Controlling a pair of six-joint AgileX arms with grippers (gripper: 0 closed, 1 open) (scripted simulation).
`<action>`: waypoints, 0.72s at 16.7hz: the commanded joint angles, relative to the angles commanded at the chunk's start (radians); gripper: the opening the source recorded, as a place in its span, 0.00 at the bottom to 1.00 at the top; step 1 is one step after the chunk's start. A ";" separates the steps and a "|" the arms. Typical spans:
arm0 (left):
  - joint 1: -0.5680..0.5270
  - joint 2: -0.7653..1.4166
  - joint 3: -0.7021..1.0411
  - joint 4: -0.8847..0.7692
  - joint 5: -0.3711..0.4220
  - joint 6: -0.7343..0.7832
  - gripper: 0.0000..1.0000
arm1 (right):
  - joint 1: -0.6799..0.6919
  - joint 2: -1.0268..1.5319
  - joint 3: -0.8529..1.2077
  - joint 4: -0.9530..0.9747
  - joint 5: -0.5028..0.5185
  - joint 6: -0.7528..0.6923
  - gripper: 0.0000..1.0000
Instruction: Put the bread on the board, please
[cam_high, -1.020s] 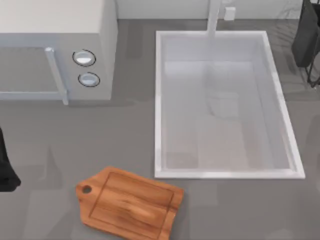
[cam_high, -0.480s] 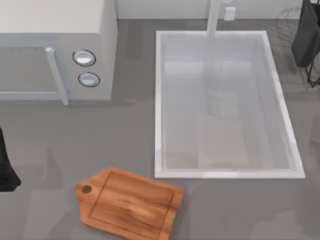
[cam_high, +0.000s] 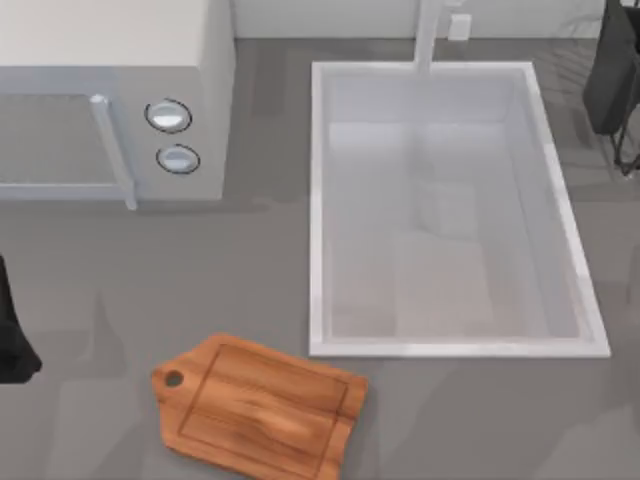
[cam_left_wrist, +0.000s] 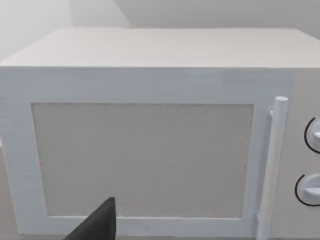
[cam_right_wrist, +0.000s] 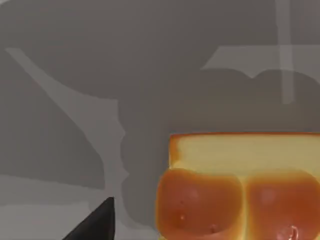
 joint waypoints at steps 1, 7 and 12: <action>0.000 0.000 0.000 0.000 0.000 0.000 1.00 | 0.000 0.018 -0.019 0.035 0.000 0.000 1.00; 0.000 0.000 0.000 0.000 0.000 0.000 1.00 | -0.001 0.043 -0.044 0.078 0.000 0.000 1.00; 0.000 0.000 0.000 0.000 0.000 0.000 1.00 | -0.001 0.043 -0.044 0.078 0.000 0.000 0.62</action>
